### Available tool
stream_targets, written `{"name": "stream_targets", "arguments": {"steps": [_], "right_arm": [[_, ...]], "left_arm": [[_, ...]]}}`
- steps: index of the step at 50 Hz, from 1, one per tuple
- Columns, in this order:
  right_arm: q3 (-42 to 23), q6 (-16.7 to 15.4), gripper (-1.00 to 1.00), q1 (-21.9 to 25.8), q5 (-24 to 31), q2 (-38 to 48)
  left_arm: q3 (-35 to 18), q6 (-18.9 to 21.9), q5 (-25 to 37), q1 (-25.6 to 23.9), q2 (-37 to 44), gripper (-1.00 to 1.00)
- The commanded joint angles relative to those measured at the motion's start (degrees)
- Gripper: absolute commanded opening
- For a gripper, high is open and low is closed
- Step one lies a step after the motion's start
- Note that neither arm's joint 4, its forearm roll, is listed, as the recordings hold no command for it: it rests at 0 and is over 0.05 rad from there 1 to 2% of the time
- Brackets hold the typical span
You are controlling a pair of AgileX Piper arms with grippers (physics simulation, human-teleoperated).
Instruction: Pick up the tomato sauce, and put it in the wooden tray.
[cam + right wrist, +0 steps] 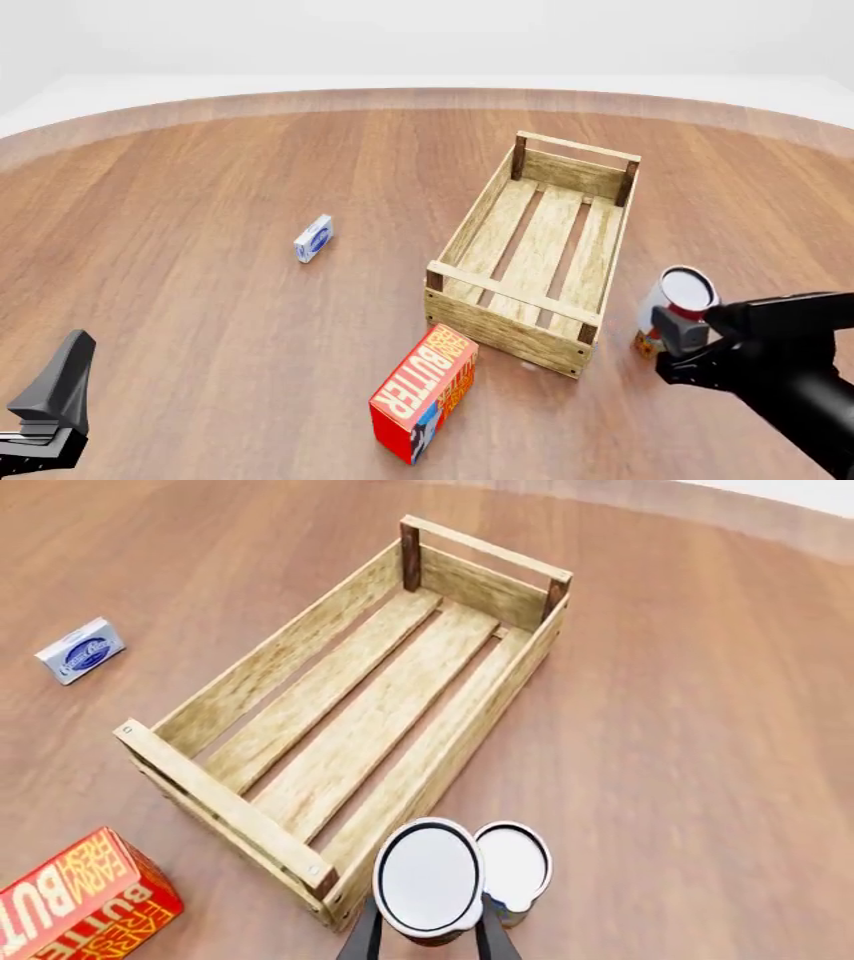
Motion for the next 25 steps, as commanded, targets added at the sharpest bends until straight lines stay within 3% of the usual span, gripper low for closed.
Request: {"name": "stream_targets", "arguments": {"steps": [1,12,25], "right_arm": [[-2.16,1.07,-1.00,0.05,5.28,-4.58],[-4.98,0.78,-1.00,0.19,8.92,-6.39],[-6.92,0.60,-1.00,0.65,9.19,-5.29]], "left_arm": [[0.00,0.00,0.00,0.00,0.00,1.00],[0.00,0.00,0.00,0.00,0.00,1.00],[0.00,0.00,0.00,0.00,0.00,1.00]]}}
